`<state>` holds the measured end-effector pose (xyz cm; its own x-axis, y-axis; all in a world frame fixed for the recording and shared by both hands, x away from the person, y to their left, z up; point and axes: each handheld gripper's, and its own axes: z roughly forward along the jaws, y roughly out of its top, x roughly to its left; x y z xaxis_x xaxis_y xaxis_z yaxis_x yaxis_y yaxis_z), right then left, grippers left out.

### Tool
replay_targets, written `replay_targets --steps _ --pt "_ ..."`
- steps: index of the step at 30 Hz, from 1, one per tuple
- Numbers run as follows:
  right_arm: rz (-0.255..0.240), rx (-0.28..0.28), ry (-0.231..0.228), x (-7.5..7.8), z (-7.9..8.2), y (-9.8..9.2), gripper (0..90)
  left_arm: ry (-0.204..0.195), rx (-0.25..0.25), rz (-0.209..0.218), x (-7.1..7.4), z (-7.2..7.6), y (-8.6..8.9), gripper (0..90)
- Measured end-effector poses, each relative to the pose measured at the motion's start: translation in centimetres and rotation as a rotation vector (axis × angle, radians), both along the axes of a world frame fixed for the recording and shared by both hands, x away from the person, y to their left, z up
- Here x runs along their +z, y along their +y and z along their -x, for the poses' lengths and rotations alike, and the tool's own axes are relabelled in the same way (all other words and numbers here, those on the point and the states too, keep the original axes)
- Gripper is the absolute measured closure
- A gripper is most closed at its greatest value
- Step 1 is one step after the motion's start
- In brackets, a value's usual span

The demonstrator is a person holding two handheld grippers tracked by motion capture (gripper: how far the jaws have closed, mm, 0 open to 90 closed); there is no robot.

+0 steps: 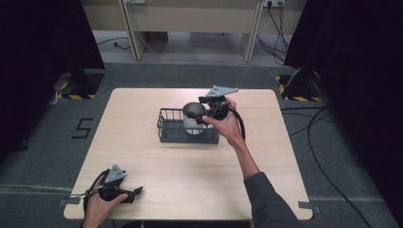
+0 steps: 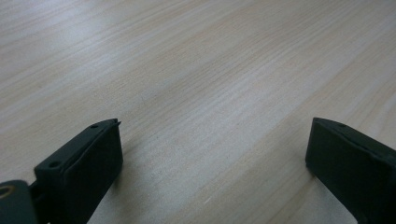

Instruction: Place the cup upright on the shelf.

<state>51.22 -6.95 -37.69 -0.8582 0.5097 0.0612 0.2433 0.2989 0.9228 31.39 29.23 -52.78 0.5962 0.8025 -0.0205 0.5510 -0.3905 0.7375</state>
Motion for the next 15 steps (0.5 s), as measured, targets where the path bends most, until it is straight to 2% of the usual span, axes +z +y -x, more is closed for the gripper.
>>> replay_targets --steps 6,8,15 --pt "-0.013 -0.007 0.012 -0.3 1.2 -0.6 15.5 0.0 -0.001 -0.002 0.0 0.0 0.0 3.2" --pt "-0.032 -0.007 0.021 -0.4 2.0 -0.9 15.6 0.0 -0.001 -0.002 0.0 0.0 0.0 3.1" --pt "-0.025 -0.012 0.023 -0.5 3.4 -1.3 15.6 0.001 -0.001 -0.002 0.0 0.0 0.0 3.1"
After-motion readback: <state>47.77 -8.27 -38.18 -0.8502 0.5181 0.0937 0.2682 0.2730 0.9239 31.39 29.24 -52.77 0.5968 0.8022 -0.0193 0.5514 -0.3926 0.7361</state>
